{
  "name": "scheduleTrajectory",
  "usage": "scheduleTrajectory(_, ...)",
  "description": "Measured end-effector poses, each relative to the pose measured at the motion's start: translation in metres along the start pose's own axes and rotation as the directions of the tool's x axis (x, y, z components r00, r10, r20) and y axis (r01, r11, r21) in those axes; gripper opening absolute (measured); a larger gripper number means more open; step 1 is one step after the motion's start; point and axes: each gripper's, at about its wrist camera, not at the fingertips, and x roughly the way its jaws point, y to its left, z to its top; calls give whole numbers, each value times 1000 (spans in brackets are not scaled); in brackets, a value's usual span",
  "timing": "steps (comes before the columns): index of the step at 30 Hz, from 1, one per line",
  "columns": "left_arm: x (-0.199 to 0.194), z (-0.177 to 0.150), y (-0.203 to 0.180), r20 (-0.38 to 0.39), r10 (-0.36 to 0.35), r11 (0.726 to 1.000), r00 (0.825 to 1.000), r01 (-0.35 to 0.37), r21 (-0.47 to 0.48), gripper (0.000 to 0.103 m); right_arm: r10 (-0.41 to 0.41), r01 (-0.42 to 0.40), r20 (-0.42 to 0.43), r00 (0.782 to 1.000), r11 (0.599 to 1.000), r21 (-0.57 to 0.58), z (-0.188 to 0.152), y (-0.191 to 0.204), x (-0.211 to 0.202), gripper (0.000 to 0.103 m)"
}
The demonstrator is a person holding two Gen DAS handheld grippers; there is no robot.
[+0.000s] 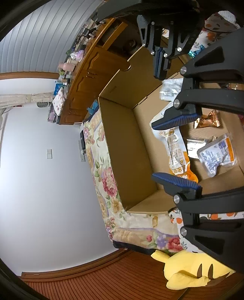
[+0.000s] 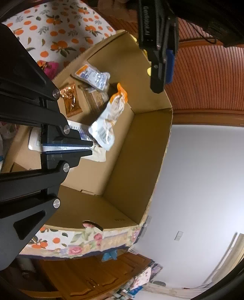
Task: Organize snacks
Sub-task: 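Open both tools to drop the two pouches into the box, then move the left tool to the pink-wrapped snack while the right tool approaches the red-labelled white pouch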
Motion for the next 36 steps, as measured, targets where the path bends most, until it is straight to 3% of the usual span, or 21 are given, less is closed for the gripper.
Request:
scheduleTrajectory(12, -40, -16, -10, 37, 3, 1000, 999, -3, 18, 50, -22, 21, 58, 998, 999, 25, -7, 13, -49, 18)
scheduleTrajectory(28, -99, -63, -31, 63, 21, 1000, 998, -22, 21, 58, -51, 47, 98, 994, 998, 40, -43, 42, -113, 23)
scheduleTrajectory(33, -110, -82, -33, 56, 9, 1000, 998, -9, -5, 59, -63, 59, 97, 993, 997, 46, -56, 50, -120, 31)
scheduleTrajectory(36, -111, -94, -37, 52, -6, 1000, 999, 7, -6, 69, -62, 57, 95, 994, 997, 53, -65, 52, -122, 37)
